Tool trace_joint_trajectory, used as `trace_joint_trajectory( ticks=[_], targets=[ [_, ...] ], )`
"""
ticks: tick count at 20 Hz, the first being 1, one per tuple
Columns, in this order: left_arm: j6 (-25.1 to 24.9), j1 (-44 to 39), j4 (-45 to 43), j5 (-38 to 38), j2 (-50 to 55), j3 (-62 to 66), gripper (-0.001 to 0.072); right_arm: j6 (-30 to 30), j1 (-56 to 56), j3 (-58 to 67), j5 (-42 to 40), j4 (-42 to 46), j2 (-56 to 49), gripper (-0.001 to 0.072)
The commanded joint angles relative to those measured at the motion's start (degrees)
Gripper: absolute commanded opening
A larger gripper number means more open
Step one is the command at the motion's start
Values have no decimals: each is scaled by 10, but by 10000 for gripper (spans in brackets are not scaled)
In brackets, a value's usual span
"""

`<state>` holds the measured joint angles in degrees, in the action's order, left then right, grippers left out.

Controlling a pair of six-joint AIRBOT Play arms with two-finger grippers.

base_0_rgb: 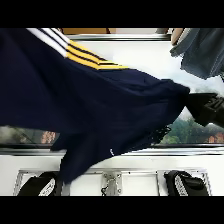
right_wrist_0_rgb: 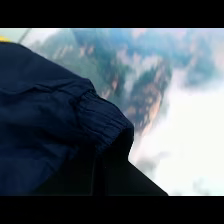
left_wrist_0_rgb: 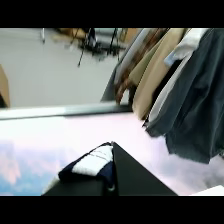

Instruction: Fold the clothes and pants, and hang the long-sleeved shirts on hangers.

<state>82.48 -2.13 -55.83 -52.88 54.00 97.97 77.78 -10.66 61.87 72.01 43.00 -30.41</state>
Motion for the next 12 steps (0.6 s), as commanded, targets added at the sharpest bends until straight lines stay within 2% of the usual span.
trace_joint_trajectory(
  ticks=[1,4,8,10,12],
  targets=[
    [-7,-10,0,11,130,0,6,68,2,-43,30,40,-36,11],
    [-13,-42,1,71,261,0,6,79,15,-69,2,67,-104,11],
    [-24,-90,2,229,387,2,6,79,69,-70,-163,95,-237,12],
    [-26,-103,0,240,431,35,6,75,89,-66,-270,95,-306,12],
    [-26,-106,-1,209,470,83,6,75,90,-60,-351,95,-357,20]
  ],
)
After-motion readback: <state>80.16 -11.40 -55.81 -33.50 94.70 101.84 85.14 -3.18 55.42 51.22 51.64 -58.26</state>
